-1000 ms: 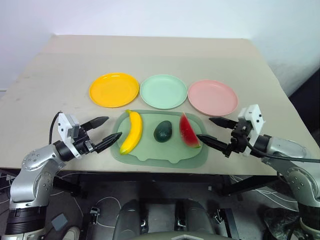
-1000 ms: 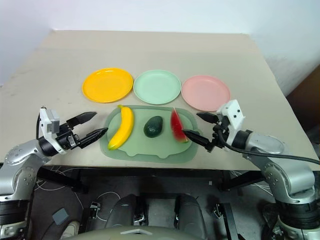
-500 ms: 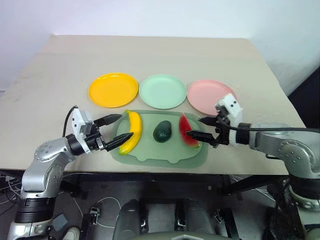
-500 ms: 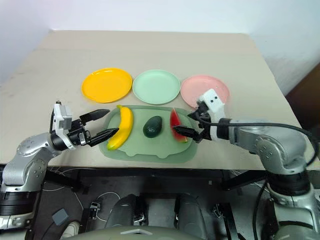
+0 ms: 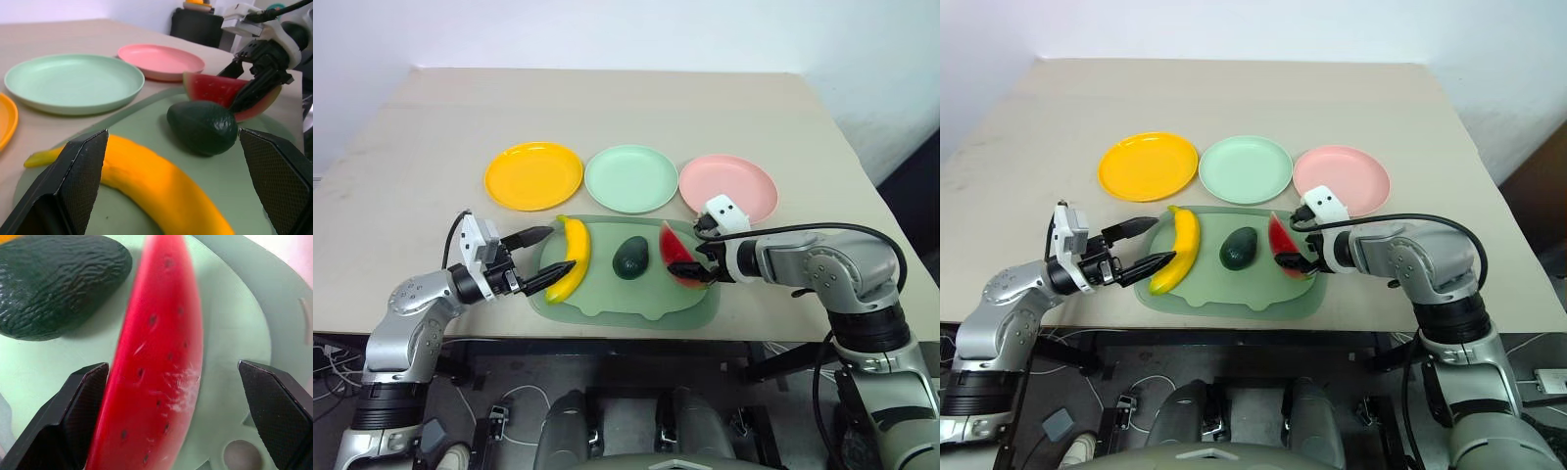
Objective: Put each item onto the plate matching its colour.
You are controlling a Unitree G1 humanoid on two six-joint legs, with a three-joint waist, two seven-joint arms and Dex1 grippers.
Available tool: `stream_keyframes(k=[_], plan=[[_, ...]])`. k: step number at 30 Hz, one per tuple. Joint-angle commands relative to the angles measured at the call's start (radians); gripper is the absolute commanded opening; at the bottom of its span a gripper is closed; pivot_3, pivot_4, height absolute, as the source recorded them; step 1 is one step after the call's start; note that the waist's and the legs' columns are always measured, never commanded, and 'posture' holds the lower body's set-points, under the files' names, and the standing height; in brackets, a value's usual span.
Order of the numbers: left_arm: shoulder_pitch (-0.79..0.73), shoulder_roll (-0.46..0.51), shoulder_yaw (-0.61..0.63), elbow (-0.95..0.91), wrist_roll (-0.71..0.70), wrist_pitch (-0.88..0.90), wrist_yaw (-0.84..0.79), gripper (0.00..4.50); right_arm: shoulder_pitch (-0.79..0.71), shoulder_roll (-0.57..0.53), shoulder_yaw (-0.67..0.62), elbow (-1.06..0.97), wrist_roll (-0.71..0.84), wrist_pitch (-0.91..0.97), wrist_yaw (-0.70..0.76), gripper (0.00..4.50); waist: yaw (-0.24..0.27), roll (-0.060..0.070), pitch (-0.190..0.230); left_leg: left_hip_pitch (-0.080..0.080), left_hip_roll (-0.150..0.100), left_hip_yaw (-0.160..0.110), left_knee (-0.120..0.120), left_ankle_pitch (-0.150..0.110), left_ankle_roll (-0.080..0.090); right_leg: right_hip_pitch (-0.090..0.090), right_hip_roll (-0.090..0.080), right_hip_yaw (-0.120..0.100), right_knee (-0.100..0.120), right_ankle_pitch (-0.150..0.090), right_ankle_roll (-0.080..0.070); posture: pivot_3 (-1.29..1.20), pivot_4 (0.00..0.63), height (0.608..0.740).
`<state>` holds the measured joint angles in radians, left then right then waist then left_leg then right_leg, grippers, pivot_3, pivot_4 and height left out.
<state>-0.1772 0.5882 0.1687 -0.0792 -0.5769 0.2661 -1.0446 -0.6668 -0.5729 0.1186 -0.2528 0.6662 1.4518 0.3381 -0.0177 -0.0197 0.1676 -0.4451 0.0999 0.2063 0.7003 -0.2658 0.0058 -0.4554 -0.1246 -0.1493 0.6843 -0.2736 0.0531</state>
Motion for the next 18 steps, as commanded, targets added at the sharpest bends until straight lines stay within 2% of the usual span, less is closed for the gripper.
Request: stream_keyframes(k=[1,6,9,13,18], plan=[[-0.026,0.001,-0.007,0.004,0.011,-0.030,-0.017,4.48,-0.046,-0.008,0.044,-0.023,-0.031,0.036,0.004,4.50,0.001,0.000,0.000,0.000,0.000,0.000,0.000,0.000,0.000,0.000,0.000,0.000,0.000,0.000,0.000,0.00,0.150,0.695],[-0.046,-0.003,-0.013,0.034,0.026,-0.046,-0.028,4.48,-0.045,-0.040,0.136,-0.052,-0.070,0.048,0.018,4.50,0.001,0.000,0.000,0.000,0.000,0.000,0.000,0.000,0.000,0.000,0.000,0.000,0.000,0.000,0.000,0.00,0.150,0.695],[-0.049,-0.004,-0.017,0.044,0.039,-0.059,-0.027,4.50,-0.039,-0.048,0.155,-0.082,-0.076,0.046,0.036,3.88,0.000,0.000,0.000,0.000,0.000,0.000,0.000,0.000,0.000,0.000,0.000,0.000,0.000,0.000,0.000,0.00,0.150,0.695],[-0.034,-0.001,-0.012,0.039,0.038,-0.065,-0.028,4.50,-0.033,-0.072,0.186,-0.094,-0.095,0.042,0.058,2.57,0.000,0.000,0.000,0.000,0.000,0.000,0.000,0.000,0.000,0.000,0.000,0.000,0.000,0.000,0.000,0.00,0.150,0.695],[-0.032,-0.002,-0.005,0.045,0.043,-0.075,-0.026,4.50,-0.034,-0.093,0.162,-0.095,-0.105,0.006,0.099,2.51,0.001,0.000,0.000,0.000,0.000,0.000,0.000,0.000,0.000,0.000,0.000,0.000,0.000,0.000,0.000,0.00,0.150,0.695]])
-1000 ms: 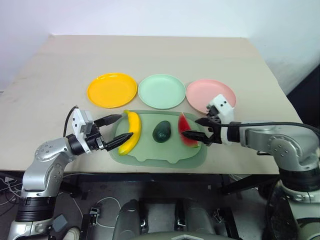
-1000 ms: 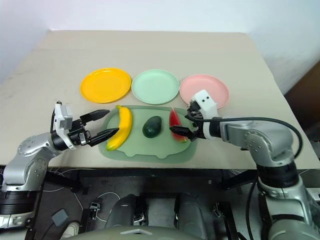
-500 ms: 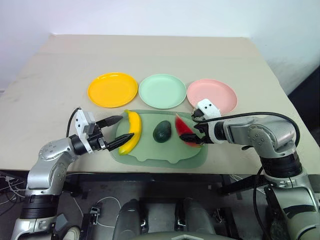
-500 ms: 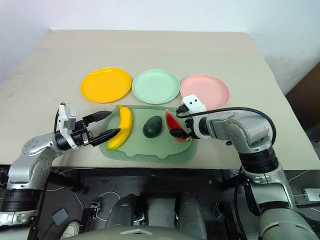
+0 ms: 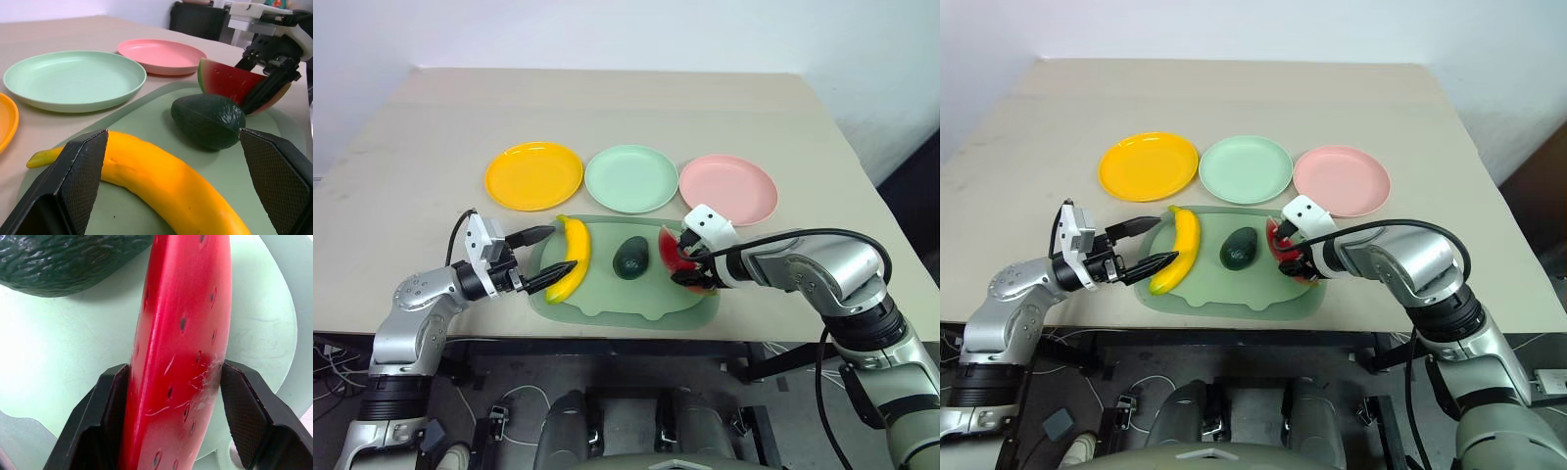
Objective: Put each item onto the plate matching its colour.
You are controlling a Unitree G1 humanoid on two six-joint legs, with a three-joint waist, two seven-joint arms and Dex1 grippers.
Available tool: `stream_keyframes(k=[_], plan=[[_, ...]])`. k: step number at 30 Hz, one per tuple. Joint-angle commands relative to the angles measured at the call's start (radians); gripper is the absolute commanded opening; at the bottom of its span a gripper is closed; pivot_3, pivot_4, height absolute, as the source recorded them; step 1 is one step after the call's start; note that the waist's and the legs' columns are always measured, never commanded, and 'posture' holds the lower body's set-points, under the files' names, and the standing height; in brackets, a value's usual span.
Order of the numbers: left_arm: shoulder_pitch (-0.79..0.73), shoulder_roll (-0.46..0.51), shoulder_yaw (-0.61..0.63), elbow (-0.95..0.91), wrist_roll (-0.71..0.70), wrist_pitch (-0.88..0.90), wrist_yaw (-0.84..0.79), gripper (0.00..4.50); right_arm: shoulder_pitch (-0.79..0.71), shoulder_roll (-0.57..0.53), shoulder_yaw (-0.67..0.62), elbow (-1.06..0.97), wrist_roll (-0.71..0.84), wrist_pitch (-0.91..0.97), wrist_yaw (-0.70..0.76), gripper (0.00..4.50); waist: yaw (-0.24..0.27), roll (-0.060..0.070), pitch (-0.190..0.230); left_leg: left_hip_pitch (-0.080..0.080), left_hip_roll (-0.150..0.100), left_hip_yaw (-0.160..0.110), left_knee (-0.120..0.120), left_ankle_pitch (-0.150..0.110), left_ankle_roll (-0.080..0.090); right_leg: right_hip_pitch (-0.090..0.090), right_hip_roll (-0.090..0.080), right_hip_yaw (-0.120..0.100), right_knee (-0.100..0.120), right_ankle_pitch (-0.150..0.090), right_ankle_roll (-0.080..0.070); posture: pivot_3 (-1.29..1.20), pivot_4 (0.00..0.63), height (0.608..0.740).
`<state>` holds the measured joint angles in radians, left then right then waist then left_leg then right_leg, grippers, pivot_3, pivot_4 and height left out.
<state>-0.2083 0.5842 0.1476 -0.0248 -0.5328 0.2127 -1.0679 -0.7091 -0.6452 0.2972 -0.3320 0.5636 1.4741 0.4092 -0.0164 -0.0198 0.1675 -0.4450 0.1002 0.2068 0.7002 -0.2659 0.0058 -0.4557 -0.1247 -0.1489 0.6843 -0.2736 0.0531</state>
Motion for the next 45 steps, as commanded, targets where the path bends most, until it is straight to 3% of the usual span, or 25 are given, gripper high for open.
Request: stream_keyframes(k=[1,4,7,12,19,26,27,33,38,45], plan=[[0.000,0.001,0.016,-0.011,-0.003,-0.022,-0.001,4.50,0.008,-0.025,-0.040,-0.029,0.007,-0.030,0.046,2.51,0.000,0.000,0.000,0.000,0.000,0.000,0.000,0.000,0.000,0.000,0.000,0.000,0.000,0.000,0.000,0.00,0.150,0.695],[0.007,-0.002,0.024,-0.023,-0.010,-0.020,0.011,4.50,-0.037,-0.060,-0.138,-0.029,0.002,-0.110,0.085,2.51,0.000,0.000,0.000,-0.001,0.000,0.001,0.000,0.000,0.000,-0.002,0.000,0.000,0.000,0.000,0.000,0.00,0.150,0.695],[0.019,0.002,0.030,-0.036,-0.010,-0.020,0.019,4.50,-0.117,-0.048,-0.172,0.113,-0.058,-0.192,0.068,2.51,-0.005,0.000,0.000,-0.001,0.000,0.002,0.000,0.000,0.000,-0.003,0.000,0.001,0.000,0.000,0.000,0.00,0.150,0.695],[0.047,0.008,0.042,-0.065,-0.016,-0.015,0.034,4.50,-0.241,-0.009,-0.107,0.441,-0.190,-0.356,0.083,2.51,-0.006,0.000,0.000,0.000,0.000,0.004,-0.001,0.000,0.000,-0.003,0.001,0.002,0.000,0.000,0.000,0.00,0.150,0.695],[0.093,0.015,0.071,-0.120,-0.020,-0.007,0.066,4.50,-0.426,0.131,-0.093,0.964,-0.346,-0.535,0.052,2.51,-0.011,0.001,0.001,-0.001,0.000,0.007,-0.001,0.000,0.000,-0.006,0.001,0.004,0.002,0.000,0.000,0.00,0.150,0.695],[0.131,0.012,0.087,-0.153,-0.017,-0.008,0.090,4.50,-0.497,0.203,-0.118,1.204,-0.434,-0.691,0.032,2.51,-0.027,0.001,0.001,-0.001,0.000,0.008,-0.001,0.000,-0.001,-0.006,0.001,0.005,0.003,0.000,0.000,0.00,0.150,0.695],[0.135,0.011,0.086,-0.155,-0.016,-0.010,0.091,4.50,-0.500,0.205,-0.118,1.216,-0.442,-0.707,0.041,2.51,-0.028,0.001,0.001,-0.001,0.000,0.008,-0.001,0.000,-0.001,-0.006,0.001,0.005,0.003,0.000,0.000,0.00,0.150,0.695],[0.135,0.009,0.084,-0.150,-0.012,-0.017,0.100,4.50,-0.510,0.195,-0.153,1.203,-0.463,-0.739,0.050,4.47,-0.028,0.001,0.001,-0.001,0.001,0.008,-0.001,0.000,-0.001,-0.006,0.001,0.005,0.003,0.000,0.000,0.00,0.150,0.695],[0.124,0.006,0.079,-0.139,-0.014,-0.018,0.099,4.50,-0.483,0.167,-0.285,1.029,-0.378,-0.534,0.039,4.47,-0.028,0.002,0.001,-0.001,0.001,0.007,-0.001,0.000,-0.001,-0.007,0.001,0.006,0.003,0.000,0.000,0.00,0.150,0.695],[0.102,0.010,0.070,-0.111,-0.011,-0.020,0.078,4.50,-0.277,0.151,-0.395,0.489,-0.262,-0.217,0.044,4.47,-0.026,0.002,0.001,-0.001,0.001,0.006,-0.001,0.000,-0.001,-0.006,0.001,0.006,0.002,0.000,0.000,0.00,0.150,0.695]])
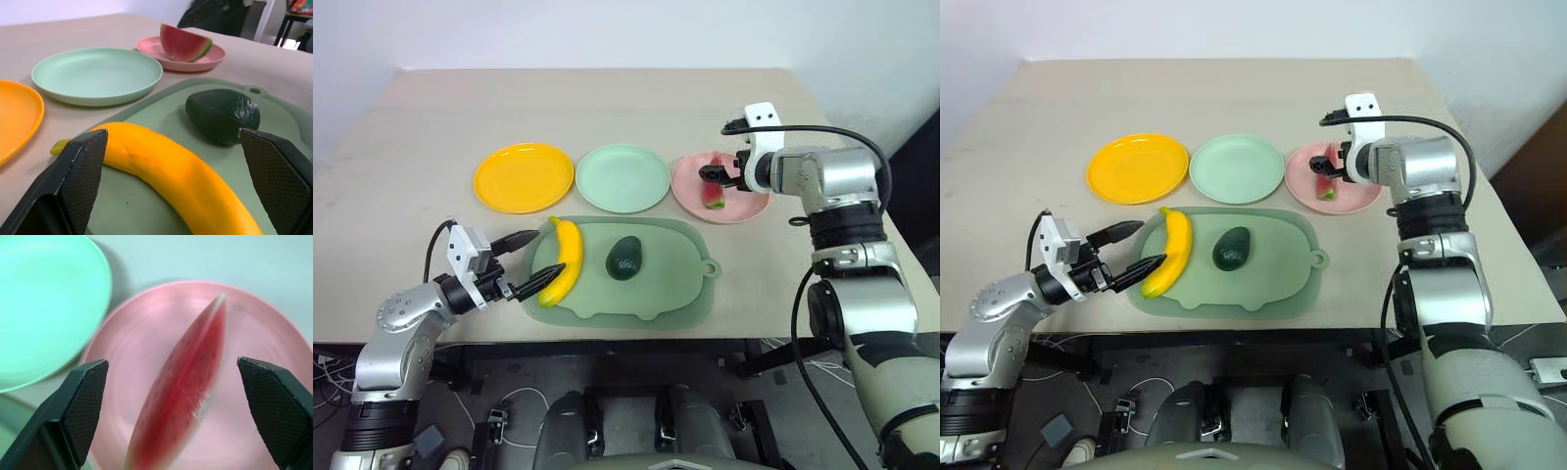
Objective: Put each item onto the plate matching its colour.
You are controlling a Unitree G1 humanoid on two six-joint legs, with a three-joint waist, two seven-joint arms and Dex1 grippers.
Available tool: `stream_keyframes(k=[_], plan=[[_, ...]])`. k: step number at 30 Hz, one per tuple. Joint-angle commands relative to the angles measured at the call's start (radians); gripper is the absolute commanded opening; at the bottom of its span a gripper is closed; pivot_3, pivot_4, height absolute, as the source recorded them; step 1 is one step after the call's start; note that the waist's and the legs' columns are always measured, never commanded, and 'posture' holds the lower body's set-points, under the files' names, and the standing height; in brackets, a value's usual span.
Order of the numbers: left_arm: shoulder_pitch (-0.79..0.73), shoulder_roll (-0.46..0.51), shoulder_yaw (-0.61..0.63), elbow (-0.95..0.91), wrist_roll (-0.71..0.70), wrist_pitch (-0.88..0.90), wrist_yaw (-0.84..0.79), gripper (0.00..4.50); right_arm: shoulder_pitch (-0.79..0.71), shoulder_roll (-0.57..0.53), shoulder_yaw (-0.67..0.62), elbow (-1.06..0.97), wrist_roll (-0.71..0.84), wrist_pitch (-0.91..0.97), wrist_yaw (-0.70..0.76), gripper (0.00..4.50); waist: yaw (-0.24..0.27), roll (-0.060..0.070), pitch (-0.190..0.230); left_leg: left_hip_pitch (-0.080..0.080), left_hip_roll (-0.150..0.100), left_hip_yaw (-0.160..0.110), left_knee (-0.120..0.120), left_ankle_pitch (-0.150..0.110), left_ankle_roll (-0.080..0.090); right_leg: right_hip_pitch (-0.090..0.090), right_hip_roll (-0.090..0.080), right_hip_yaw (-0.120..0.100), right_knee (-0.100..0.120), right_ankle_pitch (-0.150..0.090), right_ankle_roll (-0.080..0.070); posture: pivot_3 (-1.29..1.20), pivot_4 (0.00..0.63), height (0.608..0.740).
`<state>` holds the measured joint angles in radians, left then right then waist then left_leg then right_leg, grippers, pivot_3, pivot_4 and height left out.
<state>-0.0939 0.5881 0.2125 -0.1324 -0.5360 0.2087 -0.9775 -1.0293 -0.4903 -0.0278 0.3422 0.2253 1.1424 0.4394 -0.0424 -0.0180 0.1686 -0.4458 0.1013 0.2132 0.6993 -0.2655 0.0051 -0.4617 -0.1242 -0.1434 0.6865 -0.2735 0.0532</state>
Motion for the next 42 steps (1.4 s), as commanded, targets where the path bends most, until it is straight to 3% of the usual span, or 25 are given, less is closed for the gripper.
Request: stream_keyframes(k=[1,8,20,27,31,35,42], plan=[[-0.014,0.006,0.000,0.002,-0.004,-0.018,-0.019,4.50,0.071,-0.002,-0.098,-0.252,0.116,0.155,0.031,4.47,-0.001,0.000,0.000,0.000,0.000,0.000,0.000,0.000,0.000,0.000,0.000,0.000,0.000,0.000,0.000,0.00,0.150,0.695],[-0.048,0.006,-0.003,0.041,-0.001,-0.024,-0.039,4.50,0.265,0.002,-0.178,-0.645,0.310,0.318,0.101,4.47,0.000,0.000,0.000,0.000,0.000,-0.001,0.000,0.000,0.000,0.000,0.000,0.000,0.000,0.000,0.000,0.00,0.150,0.695],[-0.048,0.023,0.013,0.025,-0.019,-0.009,-0.057,4.50,0.426,0.170,-0.179,-0.825,0.421,0.330,0.040,4.47,0.000,-0.001,0.000,0.000,0.000,-0.001,0.000,0.000,0.000,0.001,0.000,0.000,0.000,0.000,0.000,0.00,0.150,0.695],[-0.042,0.032,0.011,0.023,-0.017,-0.002,-0.064,4.50,0.519,0.267,-0.121,-0.821,0.463,0.093,0.094,4.47,0.003,-0.001,0.000,0.000,-0.001,-0.001,-0.001,0.000,0.000,0.001,0.000,-0.001,-0.001,0.000,0.000,0.00,0.150,0.695],[-0.047,0.035,0.015,0.028,-0.019,0.002,-0.069,4.50,0.560,0.230,0.003,-0.816,0.428,-0.012,0.131,4.47,0.000,-0.001,0.000,0.001,-0.001,-0.001,-0.001,0.000,0.000,0.001,0.000,-0.001,-0.001,0.000,0.000,0.00,0.150,0.695],[-0.056,0.035,0.009,0.027,-0.016,0.008,-0.067,4.50,0.606,0.193,0.144,-0.783,0.299,-0.301,0.213,4.47,0.000,-0.001,0.000,0.001,-0.001,-0.001,-0.001,0.000,0.000,0.001,0.000,-0.001,-0.001,0.000,0.000,0.00,0.150,0.695],[-0.041,0.035,0.017,0.006,-0.019,0.017,-0.061,4.50,0.550,0.117,0.289,-0.612,0.140,-0.512,0.305,4.47,0.000,-0.001,0.000,0.001,-0.001,-0.001,0.000,0.000,0.000,0.002,0.000,-0.001,-0.001,0.000,0.000,0.00,0.150,0.695]])
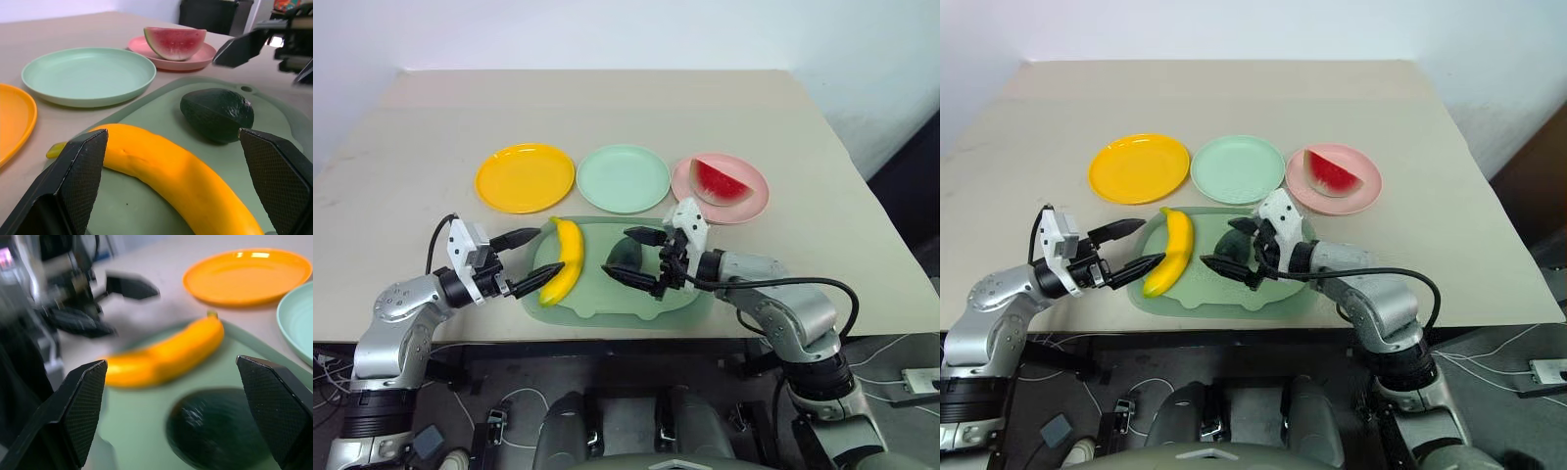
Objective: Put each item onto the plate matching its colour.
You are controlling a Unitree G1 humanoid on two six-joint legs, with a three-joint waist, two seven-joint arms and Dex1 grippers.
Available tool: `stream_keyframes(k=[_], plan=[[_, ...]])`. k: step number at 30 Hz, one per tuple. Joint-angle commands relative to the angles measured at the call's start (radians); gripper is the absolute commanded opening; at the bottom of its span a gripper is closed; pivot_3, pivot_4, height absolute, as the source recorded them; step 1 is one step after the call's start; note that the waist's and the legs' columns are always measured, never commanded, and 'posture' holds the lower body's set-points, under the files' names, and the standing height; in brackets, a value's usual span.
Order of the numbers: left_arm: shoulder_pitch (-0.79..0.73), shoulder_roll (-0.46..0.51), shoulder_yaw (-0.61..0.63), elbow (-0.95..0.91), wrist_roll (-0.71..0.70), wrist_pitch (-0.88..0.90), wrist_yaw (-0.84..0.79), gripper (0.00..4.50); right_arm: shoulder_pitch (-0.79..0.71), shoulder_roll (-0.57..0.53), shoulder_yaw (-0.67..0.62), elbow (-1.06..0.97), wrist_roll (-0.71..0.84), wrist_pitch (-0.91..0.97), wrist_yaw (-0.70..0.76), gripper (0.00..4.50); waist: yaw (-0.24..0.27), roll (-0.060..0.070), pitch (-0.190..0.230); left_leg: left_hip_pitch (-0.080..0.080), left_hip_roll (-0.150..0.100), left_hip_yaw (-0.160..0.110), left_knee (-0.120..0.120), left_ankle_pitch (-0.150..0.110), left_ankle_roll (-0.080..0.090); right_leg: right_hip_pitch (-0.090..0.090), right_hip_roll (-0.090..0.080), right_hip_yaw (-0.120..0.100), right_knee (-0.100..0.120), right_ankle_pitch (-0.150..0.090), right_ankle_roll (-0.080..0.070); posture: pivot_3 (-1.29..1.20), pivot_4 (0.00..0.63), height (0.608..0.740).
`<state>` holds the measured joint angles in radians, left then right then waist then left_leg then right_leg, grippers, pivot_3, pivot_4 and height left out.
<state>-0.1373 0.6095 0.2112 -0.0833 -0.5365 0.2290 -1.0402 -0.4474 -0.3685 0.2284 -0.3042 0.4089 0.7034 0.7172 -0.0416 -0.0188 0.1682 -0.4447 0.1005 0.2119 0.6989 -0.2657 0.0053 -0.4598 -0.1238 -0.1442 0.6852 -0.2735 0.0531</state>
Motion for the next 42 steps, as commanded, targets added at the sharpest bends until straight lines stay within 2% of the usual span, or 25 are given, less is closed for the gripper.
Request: stream_keyframes(k=[1,4,9,15,21,31,42], plan=[[0.005,0.012,0.020,-0.046,-0.019,-0.002,0.004,4.50,-0.039,-0.003,0.044,0.057,-0.058,-0.090,0.033,4.47,-0.001,0.000,0.000,0.000,0.000,0.000,0.000,0.000,0.000,0.000,0.000,0.000,0.000,0.000,0.000,0.00,0.150,0.695],[0.013,0.011,0.023,-0.057,-0.021,0.001,0.009,4.50,-0.055,0.004,0.061,0.101,-0.084,-0.127,0.046,4.47,-0.001,0.000,0.000,0.000,0.000,0.000,0.000,0.000,0.000,0.000,0.000,0.000,0.000,0.000,0.000,0.00,0.150,0.695],[0.022,0.013,0.027,-0.068,-0.023,0.006,0.016,4.50,-0.091,0.007,0.109,0.235,-0.212,-0.280,0.038,4.47,0.000,0.000,0.000,0.000,0.000,0.000,0.000,0.000,0.000,0.000,0.000,0.000,0.000,0.000,0.000,0.00,0.150,0.695],[0.016,0.013,0.028,-0.072,-0.028,0.013,0.025,4.50,-0.133,0.013,0.110,0.321,-0.260,-0.326,0.054,4.47,0.000,0.000,0.000,0.000,0.000,0.000,0.000,0.000,0.000,0.000,0.000,0.000,0.000,0.000,0.000,0.00,0.150,0.695],[0.005,0.014,0.023,-0.067,-0.028,0.012,0.025,4.50,-0.156,0.029,0.086,0.319,-0.241,-0.212,0.051,4.47,0.000,0.000,0.000,0.000,0.000,0.000,0.001,0.000,0.000,0.000,0.000,0.000,0.001,0.000,0.000,0.00,0.150,0.695],[-0.006,0.011,0.016,-0.055,-0.021,0.005,0.021,4.50,-0.112,0.027,0.035,0.229,-0.231,-0.148,0.008,4.47,0.000,0.000,0.000,0.000,0.000,0.000,0.001,0.000,0.000,0.000,0.000,0.000,0.001,0.000,0.000,0.00,0.150,0.695],[-0.014,0.009,0.011,-0.045,-0.018,0.002,0.018,4.50,-0.115,0.031,-0.019,0.177,-0.168,0.079,-0.044,4.47,0.000,0.000,0.000,0.000,0.000,0.000,0.001,0.000,0.000,0.000,0.000,0.000,0.001,0.000,0.000,0.00,0.150,0.695]])
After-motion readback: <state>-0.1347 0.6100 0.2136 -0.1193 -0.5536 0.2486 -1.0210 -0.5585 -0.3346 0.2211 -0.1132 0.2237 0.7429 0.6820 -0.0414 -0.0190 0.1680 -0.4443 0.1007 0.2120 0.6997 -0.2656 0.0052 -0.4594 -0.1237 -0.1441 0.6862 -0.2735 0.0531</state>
